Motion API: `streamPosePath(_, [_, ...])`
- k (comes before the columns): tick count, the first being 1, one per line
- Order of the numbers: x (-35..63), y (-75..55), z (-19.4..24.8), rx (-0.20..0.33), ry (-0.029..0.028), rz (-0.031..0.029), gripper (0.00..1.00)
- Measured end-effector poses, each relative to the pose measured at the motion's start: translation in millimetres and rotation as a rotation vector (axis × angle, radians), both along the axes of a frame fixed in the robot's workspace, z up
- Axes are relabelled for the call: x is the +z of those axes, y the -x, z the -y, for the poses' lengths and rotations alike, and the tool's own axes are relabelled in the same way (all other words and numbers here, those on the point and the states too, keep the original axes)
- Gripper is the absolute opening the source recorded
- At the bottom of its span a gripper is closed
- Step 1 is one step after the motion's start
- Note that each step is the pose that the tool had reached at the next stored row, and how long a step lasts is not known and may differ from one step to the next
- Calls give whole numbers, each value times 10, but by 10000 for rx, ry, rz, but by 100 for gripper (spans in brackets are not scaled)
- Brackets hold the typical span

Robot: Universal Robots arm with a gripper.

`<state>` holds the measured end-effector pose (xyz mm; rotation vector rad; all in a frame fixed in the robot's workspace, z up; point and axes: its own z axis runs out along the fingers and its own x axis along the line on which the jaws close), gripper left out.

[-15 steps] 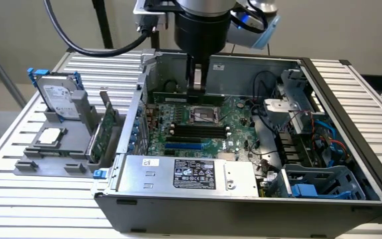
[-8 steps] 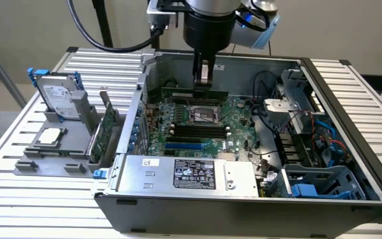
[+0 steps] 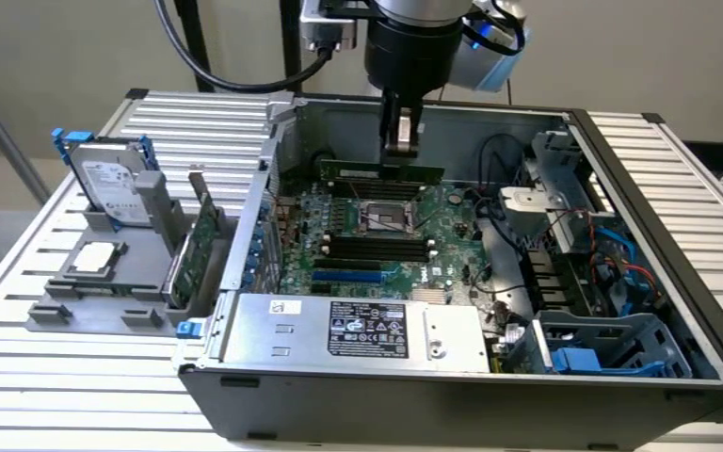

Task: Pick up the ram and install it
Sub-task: 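Insert the ram into the slot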

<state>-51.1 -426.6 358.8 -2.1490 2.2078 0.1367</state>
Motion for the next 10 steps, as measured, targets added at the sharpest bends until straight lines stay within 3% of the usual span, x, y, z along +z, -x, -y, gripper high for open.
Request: streamPosePath(10, [0,0,0,0,1,-1,0])
